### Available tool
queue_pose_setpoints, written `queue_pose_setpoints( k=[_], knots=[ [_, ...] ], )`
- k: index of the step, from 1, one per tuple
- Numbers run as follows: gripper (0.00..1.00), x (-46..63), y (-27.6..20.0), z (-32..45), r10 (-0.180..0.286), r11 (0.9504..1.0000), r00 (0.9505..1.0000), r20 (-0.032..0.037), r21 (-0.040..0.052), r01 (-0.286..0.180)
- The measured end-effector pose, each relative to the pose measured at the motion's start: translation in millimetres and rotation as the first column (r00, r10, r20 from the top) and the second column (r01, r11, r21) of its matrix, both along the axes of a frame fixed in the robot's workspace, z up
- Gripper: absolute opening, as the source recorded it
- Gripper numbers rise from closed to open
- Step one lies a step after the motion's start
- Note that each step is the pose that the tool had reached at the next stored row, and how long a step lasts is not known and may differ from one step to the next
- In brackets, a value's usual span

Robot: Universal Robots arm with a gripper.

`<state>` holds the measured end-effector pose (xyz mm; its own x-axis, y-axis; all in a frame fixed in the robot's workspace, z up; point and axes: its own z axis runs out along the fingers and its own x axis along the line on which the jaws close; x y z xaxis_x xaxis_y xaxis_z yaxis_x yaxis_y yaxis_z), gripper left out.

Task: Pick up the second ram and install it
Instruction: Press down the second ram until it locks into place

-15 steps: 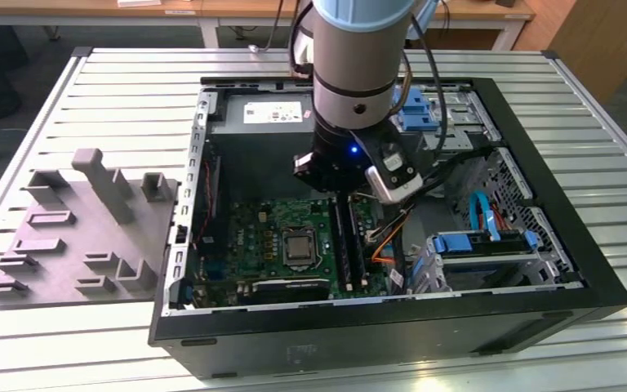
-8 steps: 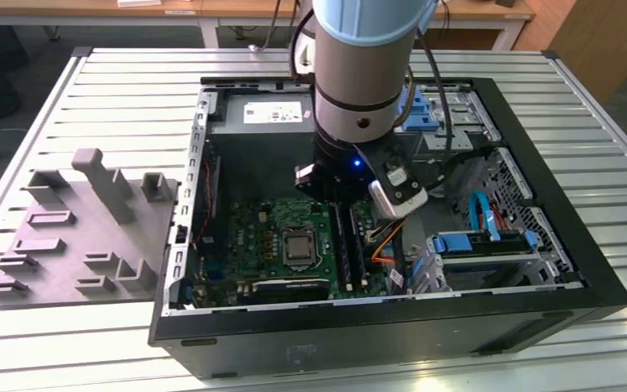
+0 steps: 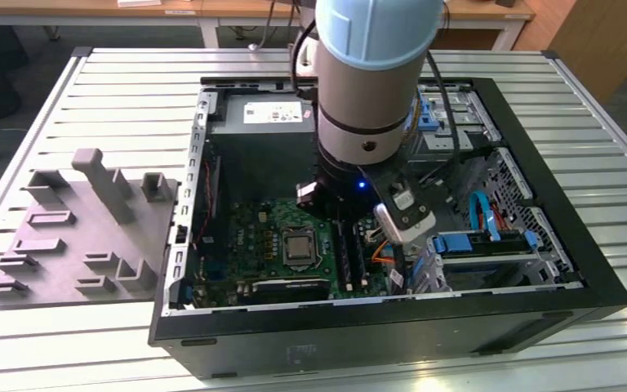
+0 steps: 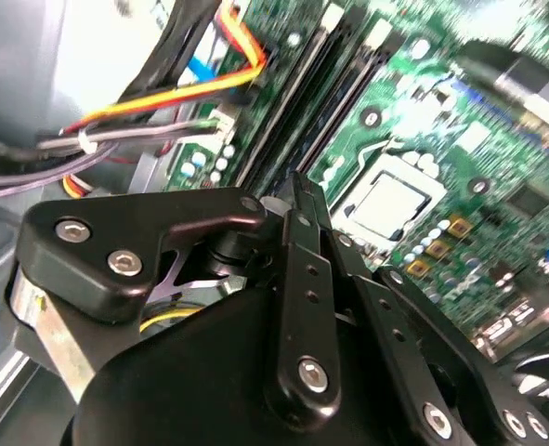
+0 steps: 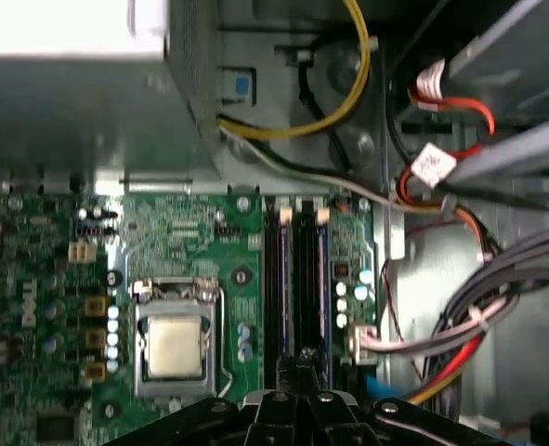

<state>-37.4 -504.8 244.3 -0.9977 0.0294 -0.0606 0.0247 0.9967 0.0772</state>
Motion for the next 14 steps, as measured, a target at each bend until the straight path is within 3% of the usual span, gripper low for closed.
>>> queue_pose_setpoints(
  k=[7, 14],
  knots=[
    [0.11, 0.0, -22.1, -0.1, -0.001, 1.0000, 1.0000, 0.0000, 0.0000, 0.001],
    [0.11, -0.1, -28.6, -1.1, -0.001, 1.0000, 1.0000, 0.0001, 0.0000, 0.001]
  ],
)
